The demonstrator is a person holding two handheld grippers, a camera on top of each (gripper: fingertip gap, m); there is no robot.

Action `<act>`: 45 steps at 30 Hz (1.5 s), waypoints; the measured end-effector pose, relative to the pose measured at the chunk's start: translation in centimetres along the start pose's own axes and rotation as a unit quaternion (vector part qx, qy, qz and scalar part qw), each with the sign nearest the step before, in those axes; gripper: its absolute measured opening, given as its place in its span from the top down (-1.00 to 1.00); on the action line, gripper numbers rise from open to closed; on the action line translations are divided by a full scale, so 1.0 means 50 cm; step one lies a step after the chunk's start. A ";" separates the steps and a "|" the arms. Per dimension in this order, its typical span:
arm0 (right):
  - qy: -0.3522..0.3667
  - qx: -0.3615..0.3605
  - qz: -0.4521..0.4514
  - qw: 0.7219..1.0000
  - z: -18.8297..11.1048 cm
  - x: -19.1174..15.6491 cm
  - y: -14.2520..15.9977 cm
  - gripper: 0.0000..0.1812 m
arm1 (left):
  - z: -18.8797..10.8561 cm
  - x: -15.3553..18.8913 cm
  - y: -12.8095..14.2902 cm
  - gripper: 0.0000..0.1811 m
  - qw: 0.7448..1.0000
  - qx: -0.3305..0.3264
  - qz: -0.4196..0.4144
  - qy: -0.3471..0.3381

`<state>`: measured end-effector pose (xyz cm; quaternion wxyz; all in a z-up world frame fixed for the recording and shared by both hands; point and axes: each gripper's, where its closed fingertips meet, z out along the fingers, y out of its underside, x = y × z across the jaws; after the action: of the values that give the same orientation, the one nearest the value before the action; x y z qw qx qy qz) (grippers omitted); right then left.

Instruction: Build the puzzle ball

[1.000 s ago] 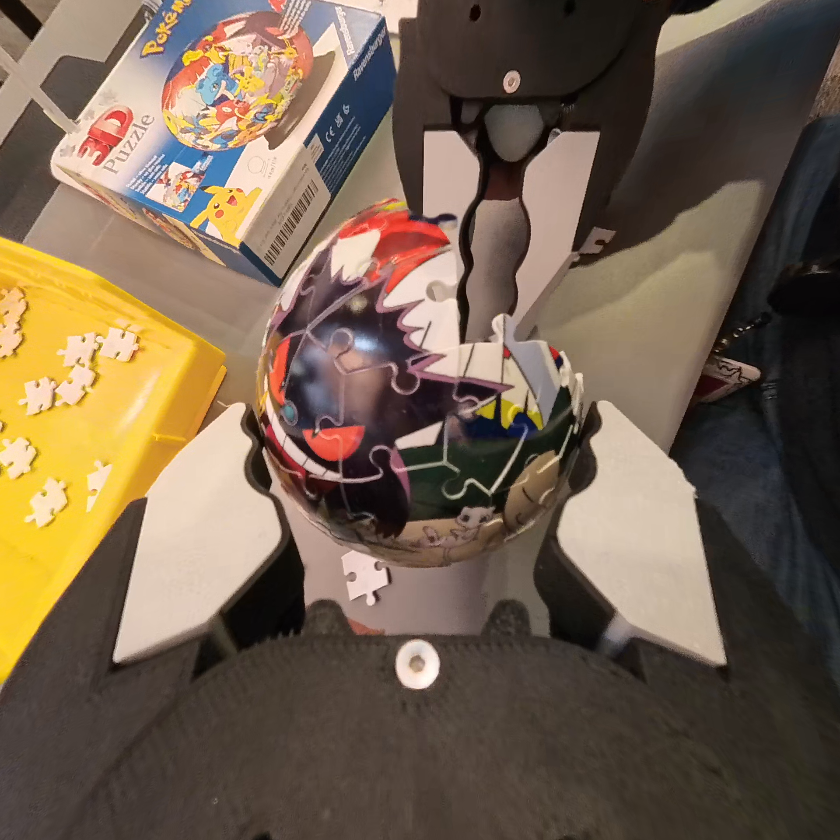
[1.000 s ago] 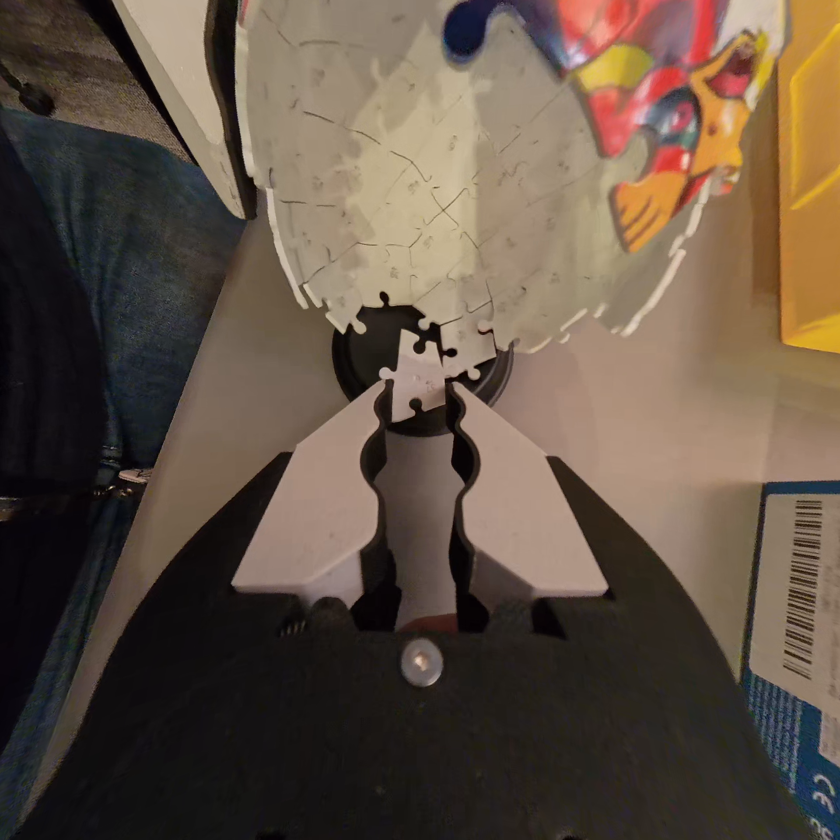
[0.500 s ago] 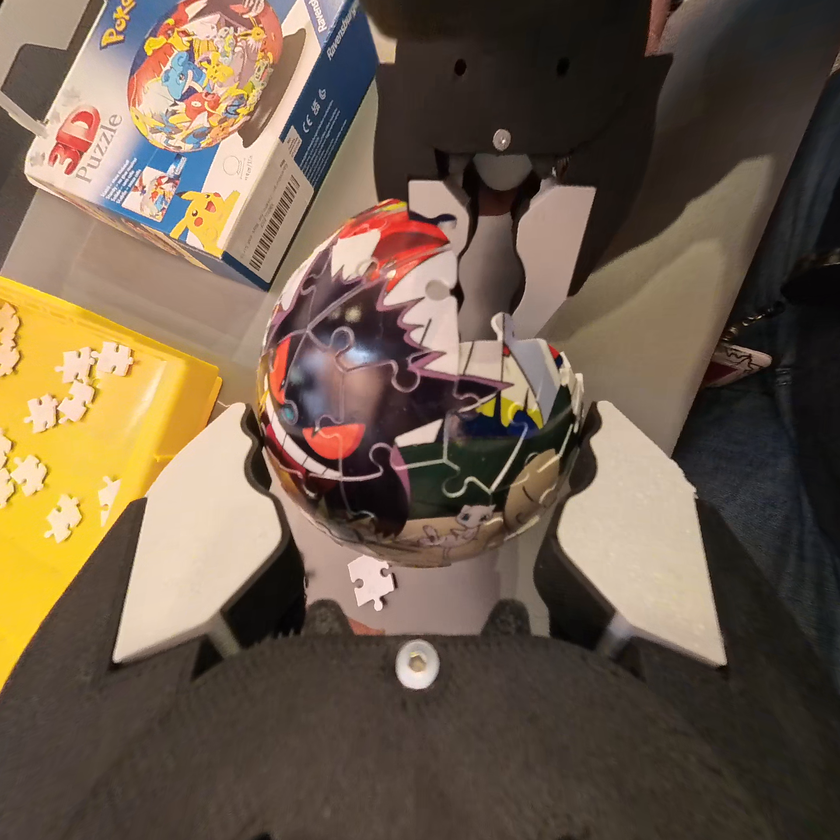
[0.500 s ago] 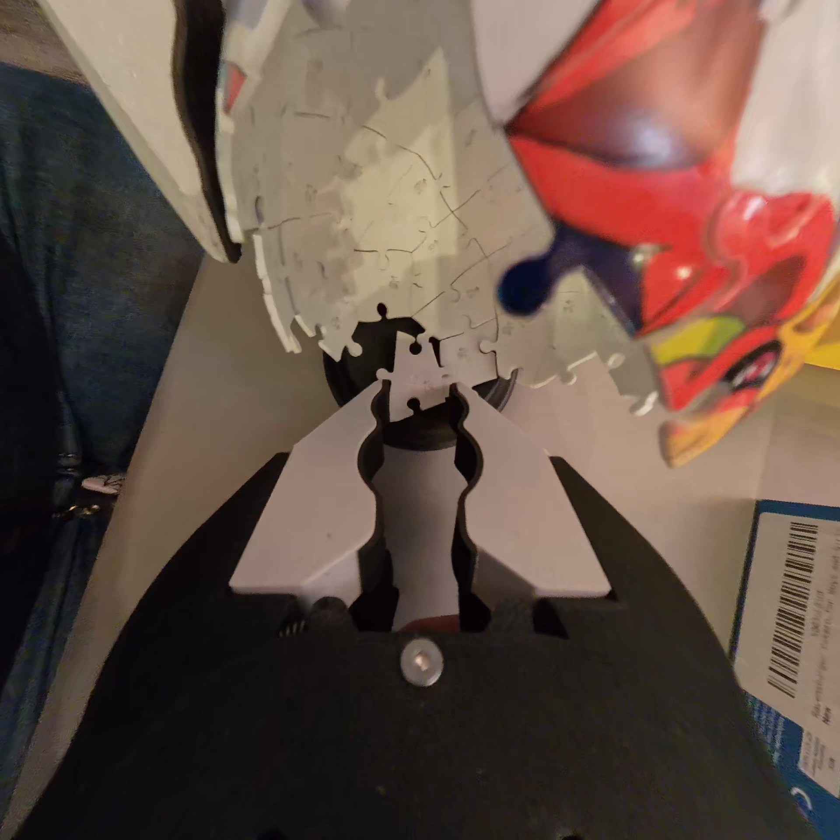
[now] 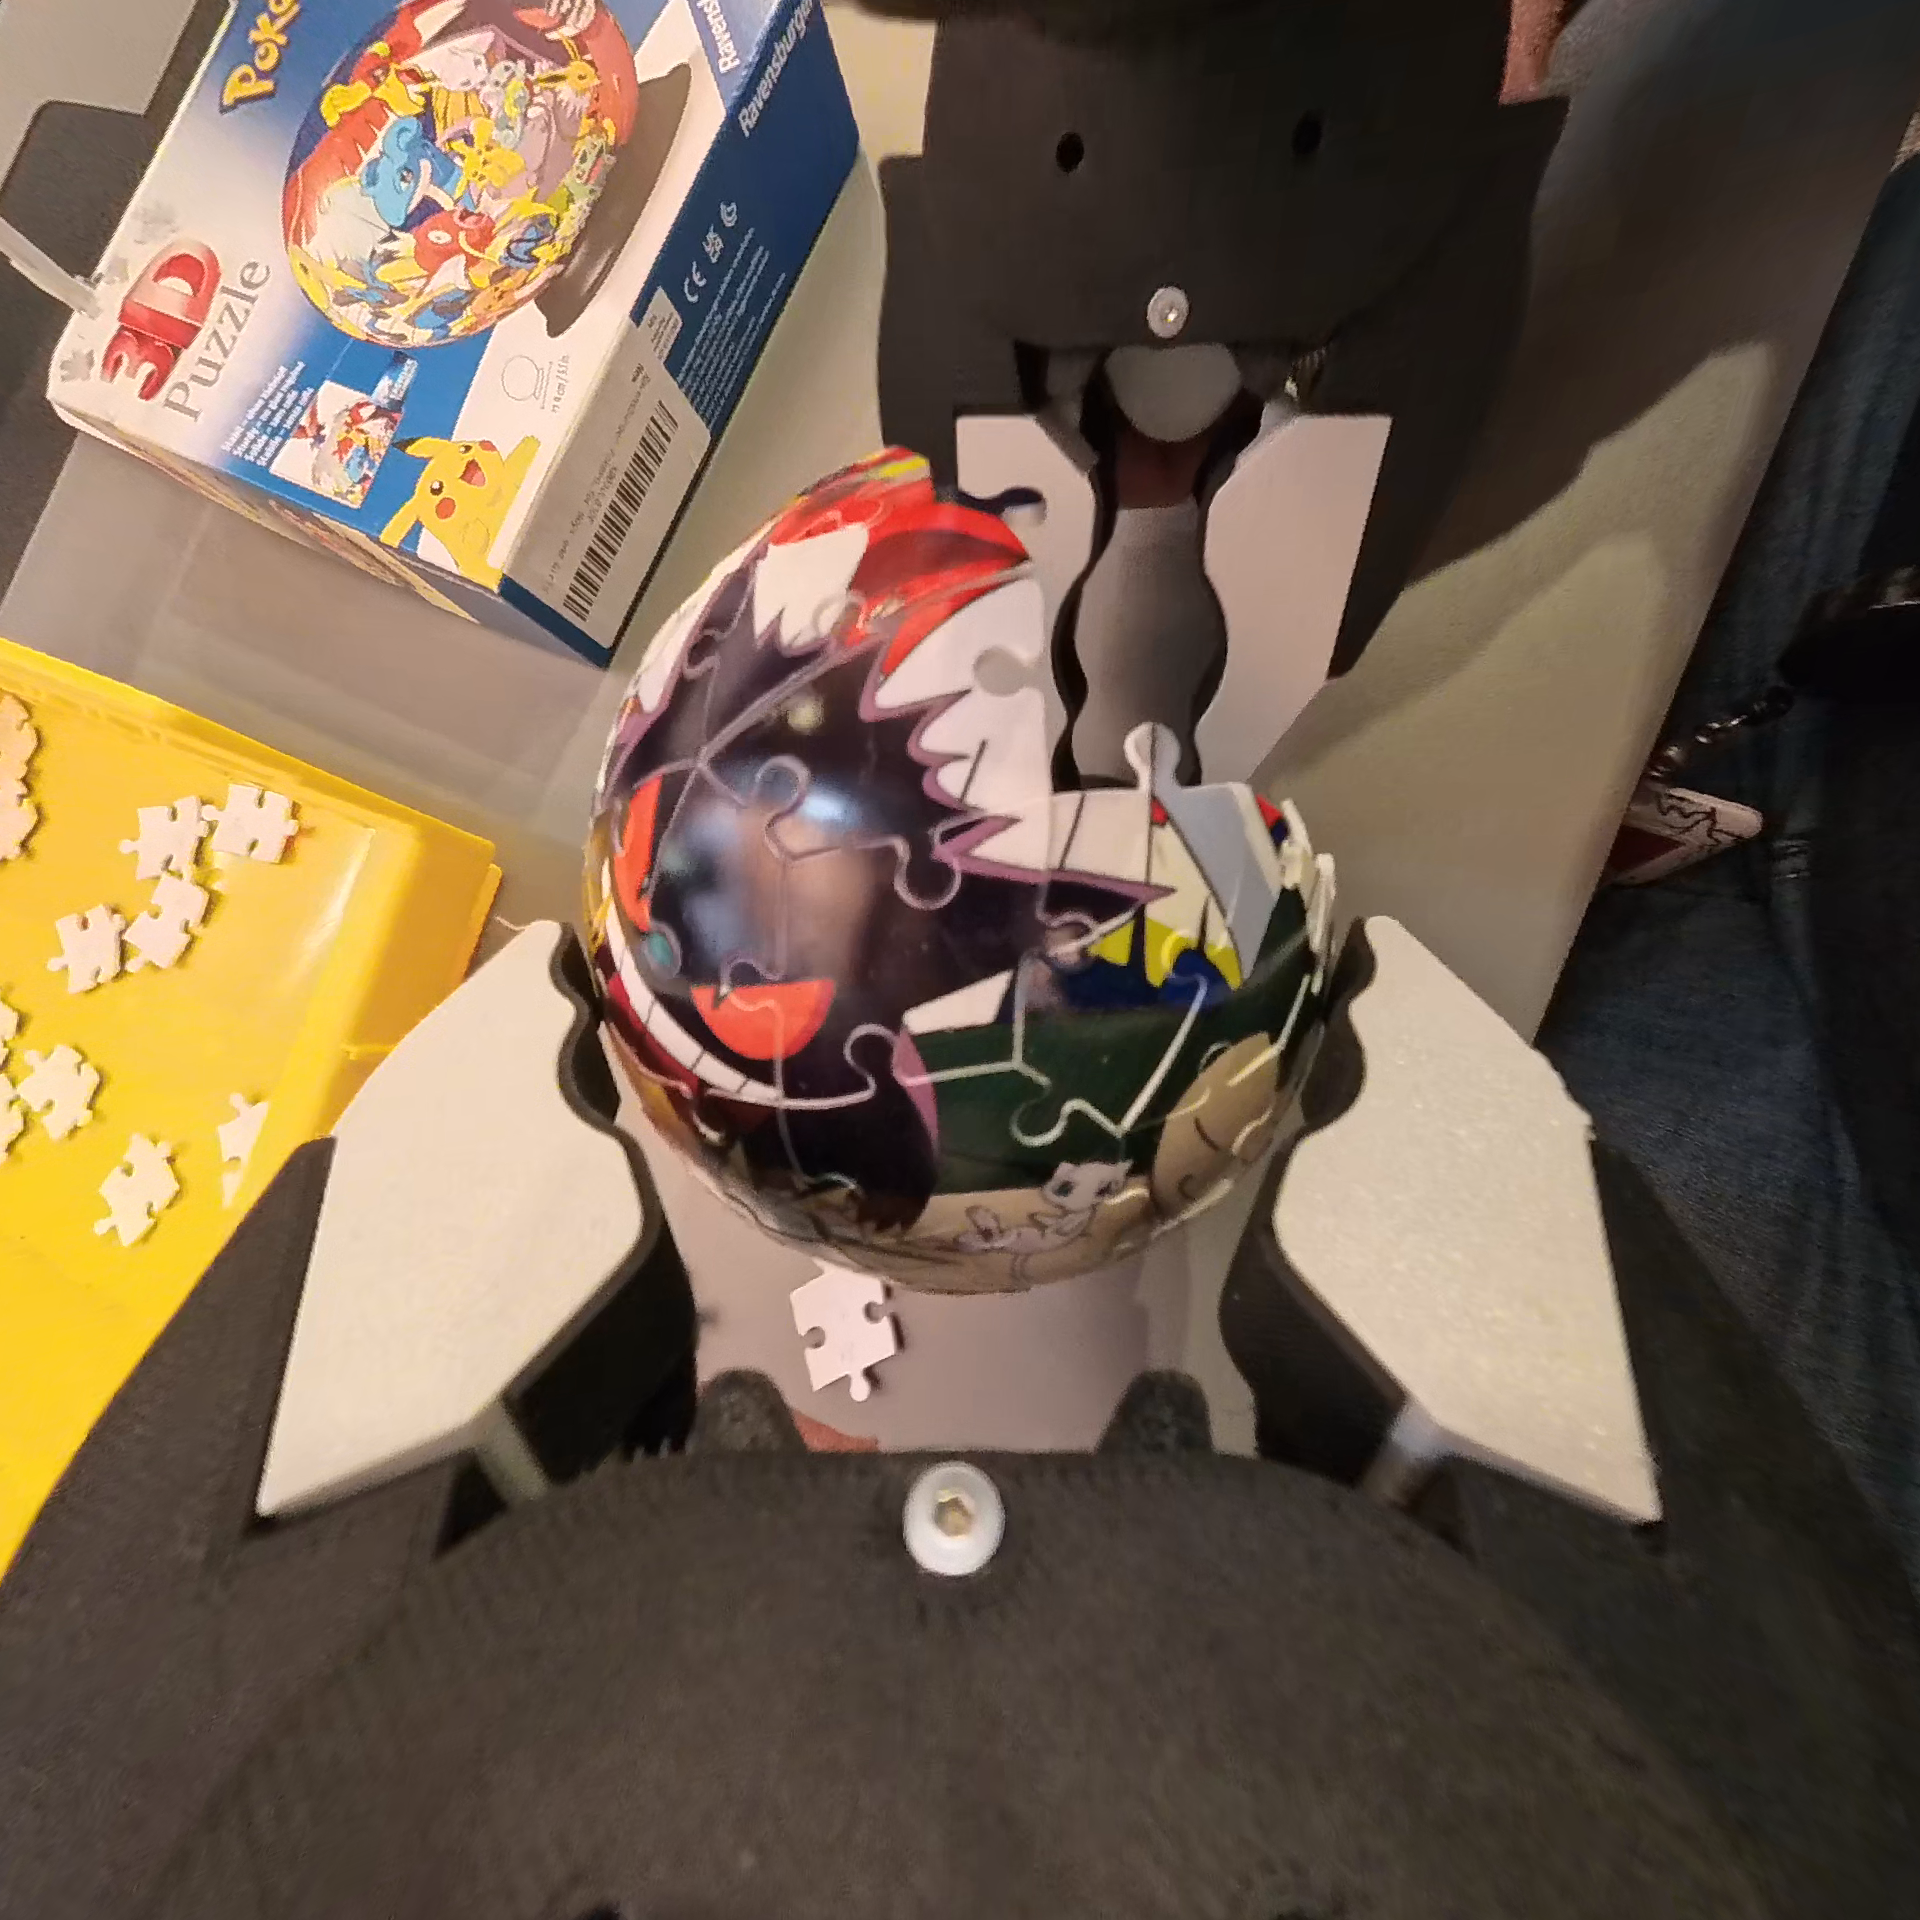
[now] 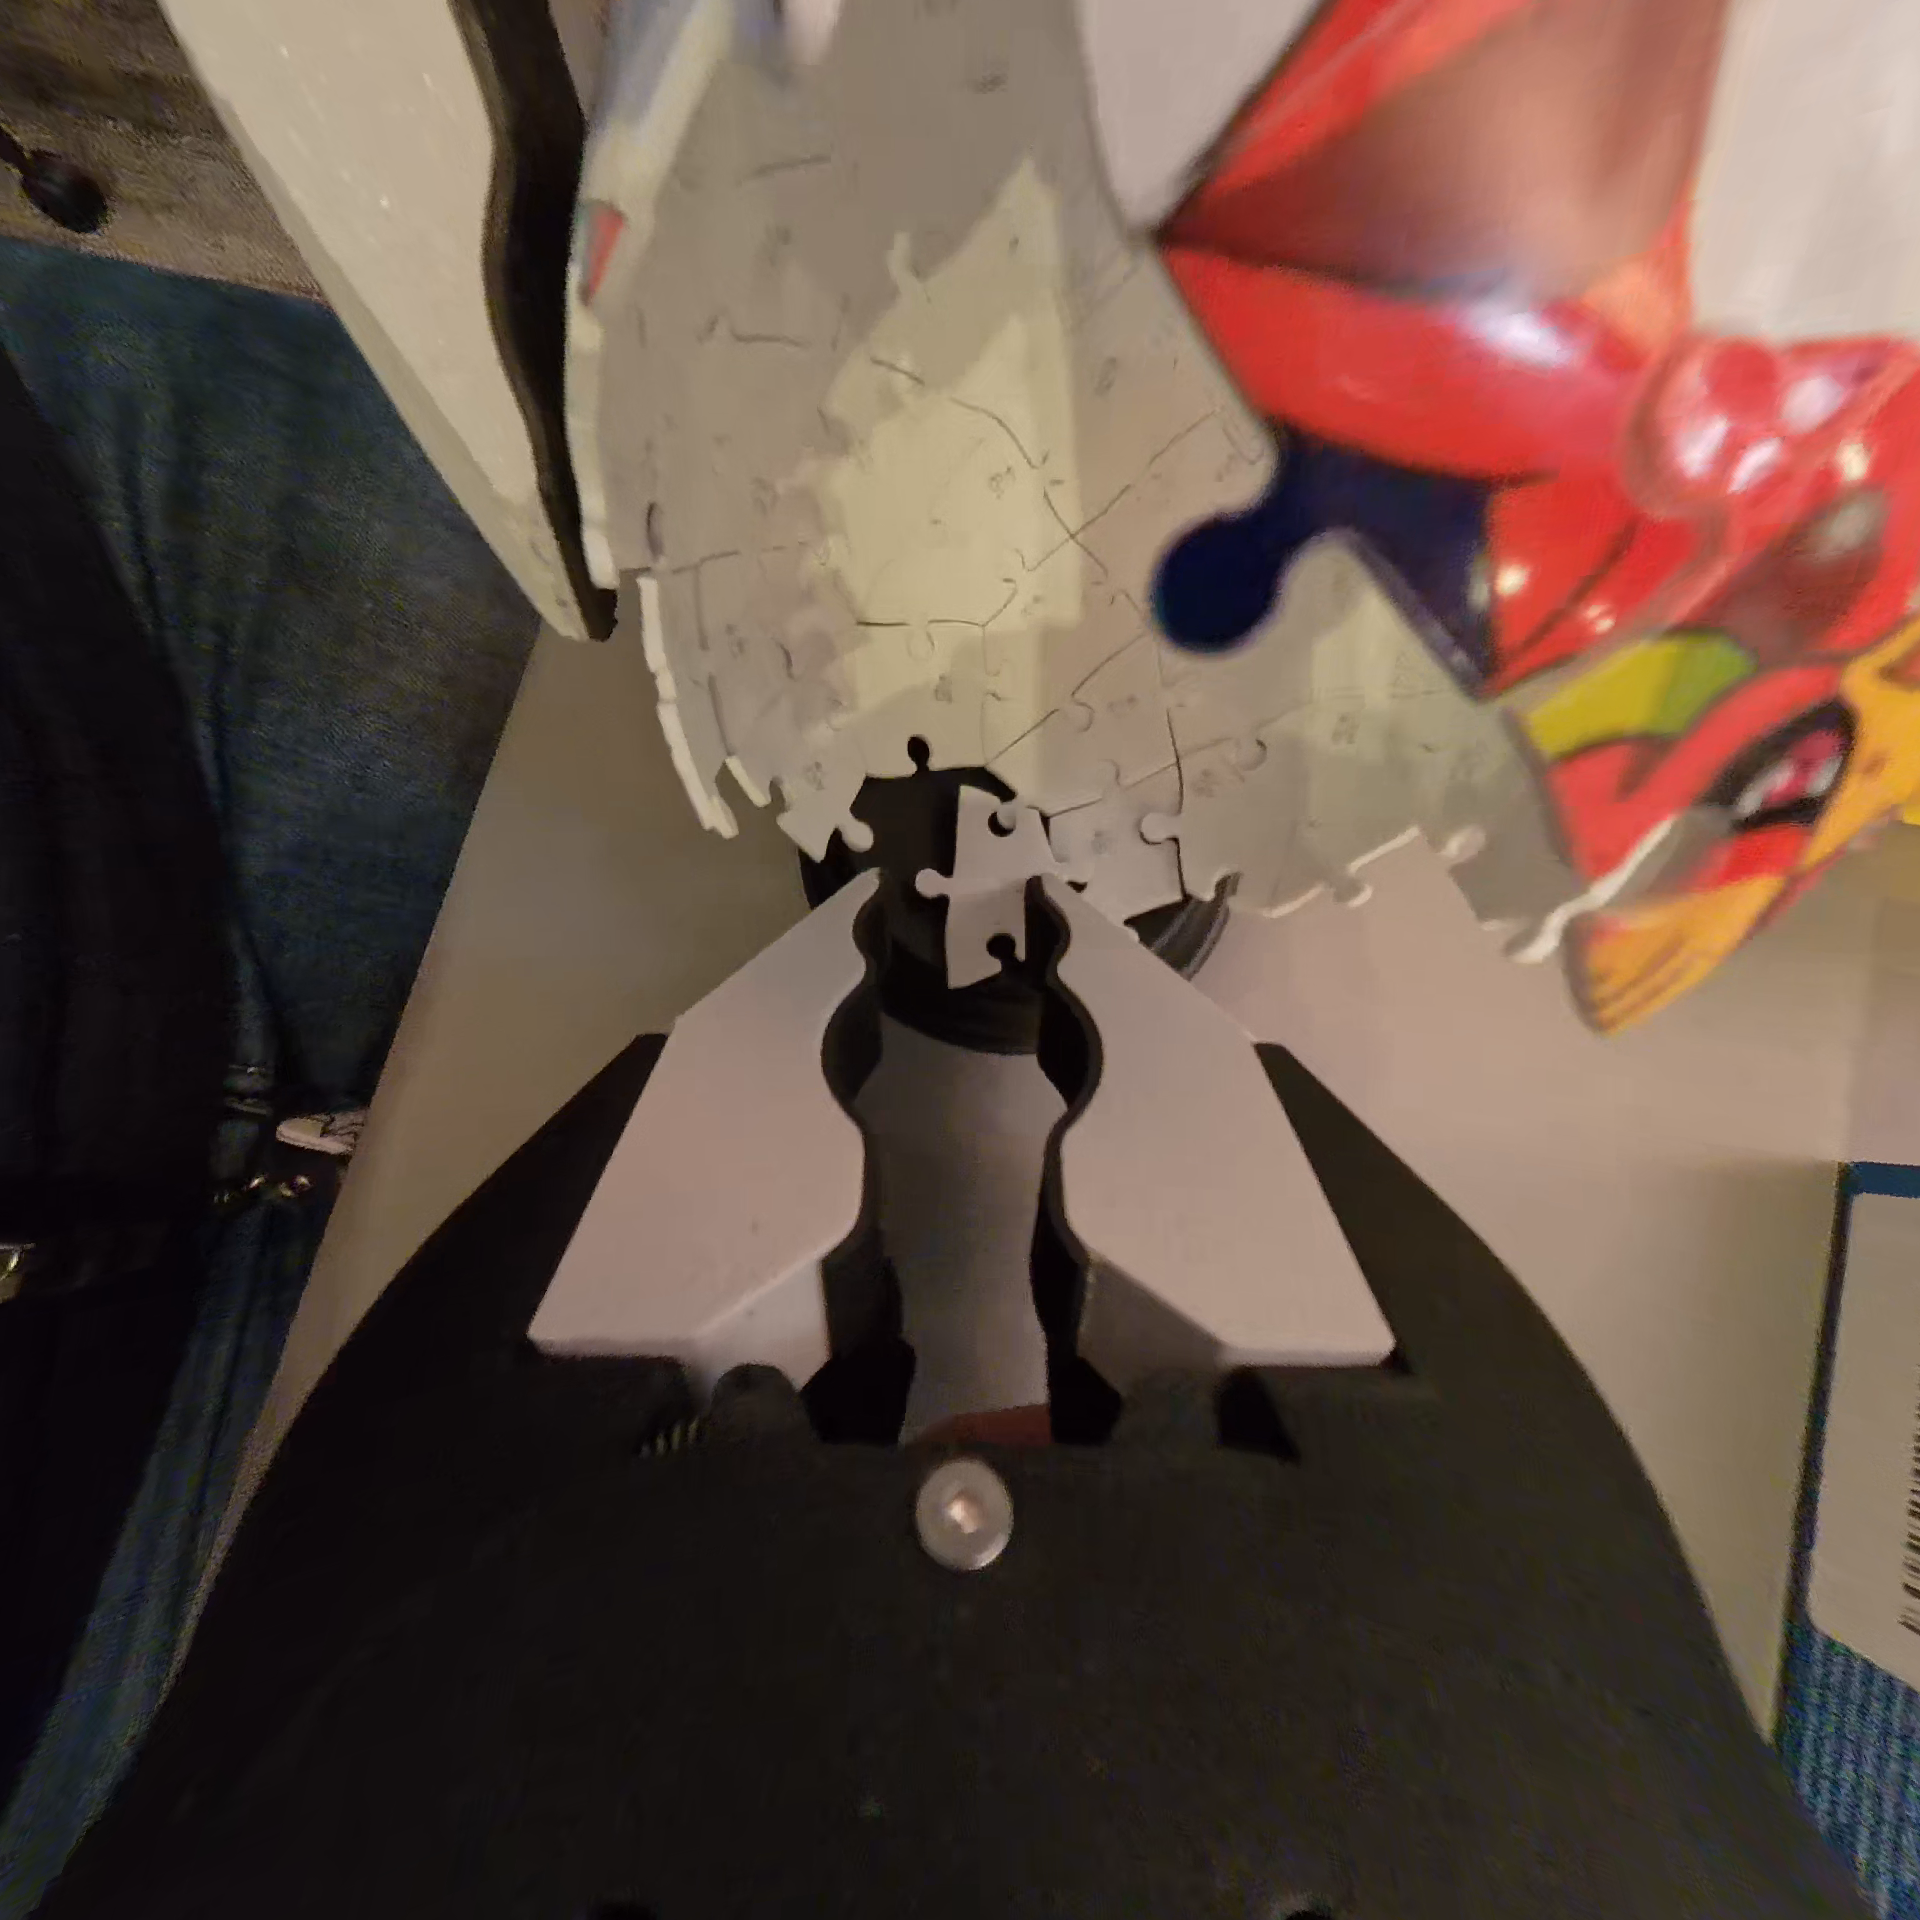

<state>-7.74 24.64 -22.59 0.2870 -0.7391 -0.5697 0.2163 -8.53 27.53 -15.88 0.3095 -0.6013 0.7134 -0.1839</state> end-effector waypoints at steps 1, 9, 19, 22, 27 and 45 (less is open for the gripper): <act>0.001 0.001 0.002 1.000 0.002 0.000 0.000 0.76 | 0.001 0.001 0.000 -0.43 1.000 0.001 0.001 -0.001; 0.010 0.009 0.040 0.999 0.004 -0.002 -0.005 0.75 | 0.002 0.002 -0.001 -0.43 1.000 0.005 0.000 -0.001; 0.008 0.047 0.052 0.998 -0.002 0.001 -0.025 0.74 | 0.003 0.004 0.003 -0.43 1.000 0.003 0.001 0.001; 0.021 0.053 0.046 0.997 0.001 0.009 -0.025 0.68 | 0.003 0.004 0.003 -0.43 1.000 0.002 0.000 0.001; 0.031 0.050 0.041 0.997 0.009 0.015 -0.016 0.67 | 0.006 0.005 0.002 -0.43 1.000 0.003 0.001 0.003; 0.055 0.026 0.112 0.992 0.000 0.003 -0.012 0.76 | 0.007 0.006 0.001 -0.43 1.000 0.005 0.002 -0.001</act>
<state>-8.13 24.88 -22.17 0.3110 -0.8011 -0.4613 0.2210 -8.38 27.28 -16.23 0.3132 -0.5988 0.7131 -0.1864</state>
